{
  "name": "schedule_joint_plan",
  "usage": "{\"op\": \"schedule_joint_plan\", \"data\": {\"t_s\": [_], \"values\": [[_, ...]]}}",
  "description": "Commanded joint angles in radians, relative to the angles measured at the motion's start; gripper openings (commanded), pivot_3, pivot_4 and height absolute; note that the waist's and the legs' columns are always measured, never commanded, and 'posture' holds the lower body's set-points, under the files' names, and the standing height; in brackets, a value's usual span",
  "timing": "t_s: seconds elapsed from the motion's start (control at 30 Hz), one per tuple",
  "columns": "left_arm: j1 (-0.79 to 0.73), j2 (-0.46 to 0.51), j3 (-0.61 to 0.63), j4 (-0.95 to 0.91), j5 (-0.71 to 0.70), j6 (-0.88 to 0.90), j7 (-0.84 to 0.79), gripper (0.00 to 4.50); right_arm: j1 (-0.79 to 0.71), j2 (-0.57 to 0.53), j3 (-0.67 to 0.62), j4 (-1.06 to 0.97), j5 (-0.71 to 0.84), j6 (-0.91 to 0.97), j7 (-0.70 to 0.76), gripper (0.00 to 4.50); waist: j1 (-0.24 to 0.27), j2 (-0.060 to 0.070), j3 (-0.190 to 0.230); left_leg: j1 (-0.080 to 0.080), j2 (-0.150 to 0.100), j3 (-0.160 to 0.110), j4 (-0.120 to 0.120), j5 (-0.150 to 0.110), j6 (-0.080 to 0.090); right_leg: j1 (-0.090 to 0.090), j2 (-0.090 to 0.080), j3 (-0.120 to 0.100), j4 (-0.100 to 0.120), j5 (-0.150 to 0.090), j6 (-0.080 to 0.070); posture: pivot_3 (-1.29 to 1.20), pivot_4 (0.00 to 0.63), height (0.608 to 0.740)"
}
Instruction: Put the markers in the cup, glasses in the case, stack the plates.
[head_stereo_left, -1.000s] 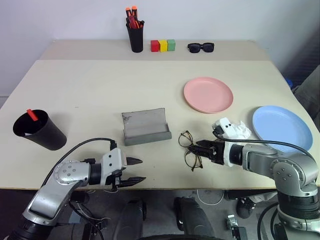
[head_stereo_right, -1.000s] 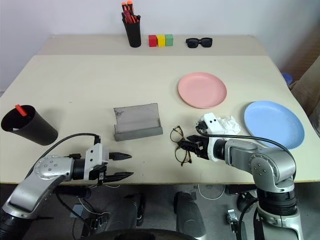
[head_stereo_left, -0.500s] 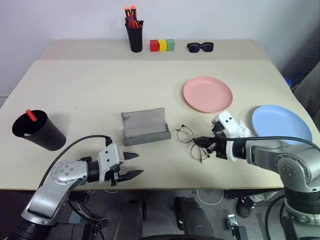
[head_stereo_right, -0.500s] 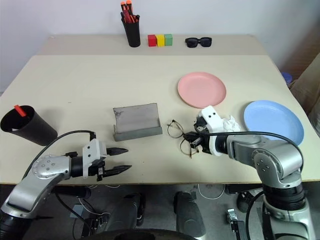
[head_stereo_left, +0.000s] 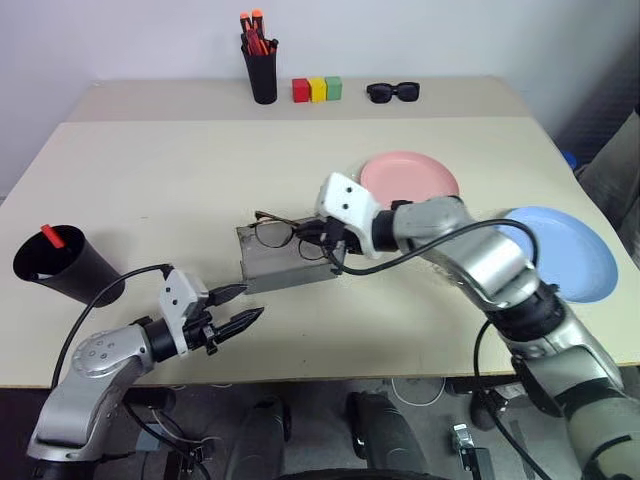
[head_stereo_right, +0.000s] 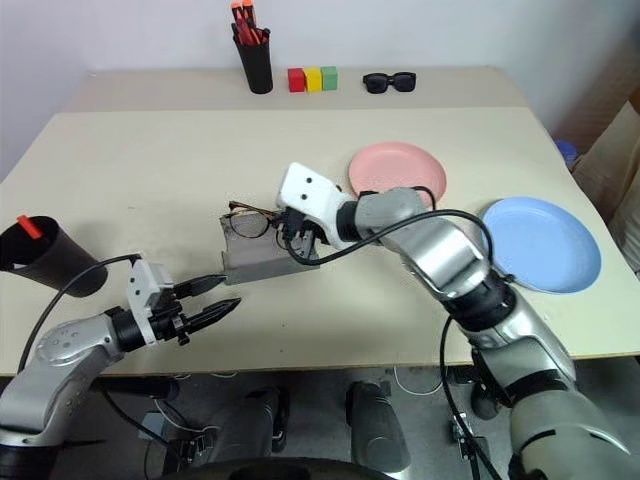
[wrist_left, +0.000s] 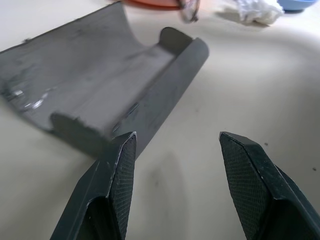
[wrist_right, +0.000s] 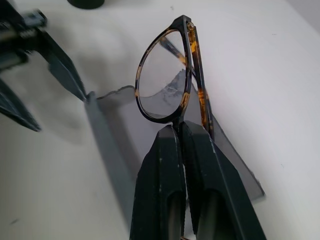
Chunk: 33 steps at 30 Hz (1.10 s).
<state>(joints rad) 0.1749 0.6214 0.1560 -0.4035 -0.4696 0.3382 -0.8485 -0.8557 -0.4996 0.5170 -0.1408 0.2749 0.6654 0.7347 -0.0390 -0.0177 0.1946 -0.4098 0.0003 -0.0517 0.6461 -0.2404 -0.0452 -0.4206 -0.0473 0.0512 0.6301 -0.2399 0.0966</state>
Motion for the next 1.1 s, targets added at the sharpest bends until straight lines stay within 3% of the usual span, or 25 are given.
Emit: {"op": "schedule_joint_plan", "data": {"t_s": [0.03, 0.23, 0.43, 0.53, 0.67, 0.73, 0.83, 0.93, 0.97, 1.1], "values": [[0.044, -0.015, 0.053, -0.076, -0.025, -0.012, 0.036, 2.68, -0.032, 0.04, 0.055, 0.112, -0.113, -0.148, 0.047, 0.03, -0.001, 0.0, 0.0, 0.0, 0.0, 0.0, 0.0, 0.0, 0.0, 0.0, 0.0, 0.0, 0.0, 0.0, 0.0, 0.0, 0.15, 0.74], [0.108, -0.019, 0.068, -0.114, -0.004, -0.019, 0.069, 2.68, 0.007, 0.049, 0.056, 0.132, -0.158, -0.199, 0.137, 0.03, -0.002, 0.0, 0.0, 0.0, 0.0, -0.001, 0.0, 0.0, 0.0, 0.0, 0.001, 0.0, 0.001, 0.0, -0.001, 0.0, 0.15, 0.74], [0.079, -0.01, 0.052, -0.134, -0.005, 0.008, 0.098, 2.68, 0.034, 0.06, 0.044, 0.116, -0.168, -0.194, 0.202, 0.03, -0.003, 0.0, 0.0, 0.0, 0.0, -0.001, 0.0, 0.0, 0.0, 0.0, 0.001, 0.0, 0.001, 0.0, -0.001, 0.0, 0.15, 0.74], [0.045, -0.002, 0.047, -0.124, -0.004, 0.021, 0.103, 2.68, 0.029, 0.075, 0.027, 0.132, -0.181, -0.199, 0.195, 1.02, -0.003, 0.0, 0.0, 0.001, 0.0, -0.001, 0.0, 0.0, 0.0, 0.0, 0.001, 0.0, 0.001, 0.0, -0.001, 0.0, 0.15, 0.74], [0.002, -0.003, 0.049, -0.121, -0.015, 0.054, 0.117, 2.68, 0.027, 0.089, -0.014, 0.128, -0.189, -0.214, 0.175, 2.98, -0.003, 0.0, 0.0, 0.001, 0.0, -0.001, 0.0, 0.0, 0.0, 0.0, 0.002, 0.0, 0.001, 0.0, 0.0, 0.0, 0.15, 0.74], [-0.017, -0.008, 0.053, -0.117, -0.024, 0.067, 0.124, 2.68, 0.034, 0.087, -0.037, 0.11, -0.182, -0.221, 0.177, 2.98, -0.003, 0.0, 0.0, 0.001, -0.001, -0.001, 0.0, 0.0, 0.0, 0.0, 0.002, 0.0, 0.001, 0.0, 0.0, 0.0, 0.15, 0.74], [-0.095, -0.03, 0.064, -0.103, -0.058, 0.15, 0.189, 1.78, 0.06, 0.072, -0.074, 0.065, -0.174, -0.218, 0.18, 3.05, 0.001, 0.0, 0.0, 0.001, -0.001, -0.001, 0.0, 0.0, 0.0, 0.0, 0.002, -0.001, 0.001, 0.0, 0.0, 0.0, 0.15, 0.74], [-0.219, -0.05, 0.056, -0.078, -0.054, 0.234, 0.284, 0.26, 0.104, 0.051, -0.105, 0.008, -0.172, -0.203, 0.178, 3.05, 0.003, 0.0, 0.0, 0.001, -0.001, -0.002, 0.001, 0.0, 0.0, 0.0, 0.002, -0.001, 0.002, 0.002, 0.003, 0.0, 0.15, 0.74], [-0.278, -0.05, 0.04, -0.057, -0.028, 0.276, 0.331, 0.03, 0.127, 0.038, -0.117, -0.02, -0.171, -0.195, 0.175, 3.05, 0.008, 0.0, 0.0, 0.001, -0.001, -0.002, 0.001, 0.0, 0.0, 0.001, 0.002, -0.001, 0.002, 0.002, 0.003, 0.0, 0.15, 0.74], [-0.482, -0.069, -0.018, 0.054, 0.01, 0.425, 0.425, 0.03, 0.225, -0.017, -0.163, -0.129, -0.172, -0.165, 0.158, 3.05, 0.02, -0.001, 0.0, 0.001, -0.003, -0.004, 0.002, 0.0, 0.0, 0.001, 0.002, -0.002, 0.002, 0.003, 0.004, 0.0, 0.15, 0.74]]}}
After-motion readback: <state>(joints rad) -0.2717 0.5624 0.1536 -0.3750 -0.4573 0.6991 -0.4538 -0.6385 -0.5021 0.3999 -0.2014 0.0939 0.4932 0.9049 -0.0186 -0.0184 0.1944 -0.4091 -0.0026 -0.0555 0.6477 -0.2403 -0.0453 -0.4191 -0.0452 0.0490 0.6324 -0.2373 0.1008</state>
